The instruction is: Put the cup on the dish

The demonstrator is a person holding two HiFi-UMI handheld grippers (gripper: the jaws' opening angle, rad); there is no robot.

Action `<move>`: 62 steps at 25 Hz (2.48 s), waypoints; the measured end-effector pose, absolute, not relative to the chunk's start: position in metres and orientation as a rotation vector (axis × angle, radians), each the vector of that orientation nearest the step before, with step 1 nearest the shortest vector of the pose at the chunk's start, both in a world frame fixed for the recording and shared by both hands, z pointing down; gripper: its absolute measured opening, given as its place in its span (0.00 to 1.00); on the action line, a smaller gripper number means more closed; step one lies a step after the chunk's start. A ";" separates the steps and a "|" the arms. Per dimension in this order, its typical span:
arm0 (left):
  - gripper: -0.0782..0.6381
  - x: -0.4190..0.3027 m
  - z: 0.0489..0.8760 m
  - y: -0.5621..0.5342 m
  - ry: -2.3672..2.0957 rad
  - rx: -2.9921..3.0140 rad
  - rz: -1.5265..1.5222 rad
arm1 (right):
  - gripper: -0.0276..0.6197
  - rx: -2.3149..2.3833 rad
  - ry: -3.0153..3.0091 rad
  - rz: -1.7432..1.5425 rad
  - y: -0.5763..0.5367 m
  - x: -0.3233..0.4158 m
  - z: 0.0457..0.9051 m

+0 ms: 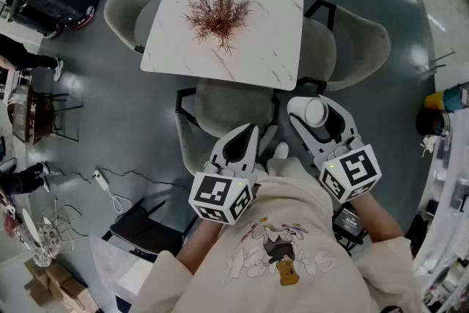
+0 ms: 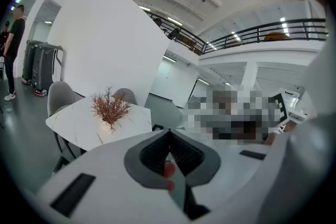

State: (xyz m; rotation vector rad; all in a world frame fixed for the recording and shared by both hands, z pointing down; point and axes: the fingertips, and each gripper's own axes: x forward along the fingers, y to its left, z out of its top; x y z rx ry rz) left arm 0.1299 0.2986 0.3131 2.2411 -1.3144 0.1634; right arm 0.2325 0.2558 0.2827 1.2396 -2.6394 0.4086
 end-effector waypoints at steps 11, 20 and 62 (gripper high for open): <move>0.11 0.131 0.313 0.300 -1.342 2.227 0.163 | 0.45 1.195 -2.714 0.481 0.259 0.232 0.279; 0.11 0.144 0.317 0.297 -1.353 2.213 0.181 | 0.45 1.206 -2.614 0.454 0.253 0.255 0.292; 0.11 0.066 0.329 0.171 -1.353 2.203 0.162 | 0.45 1.168 -2.595 0.453 0.138 0.174 0.305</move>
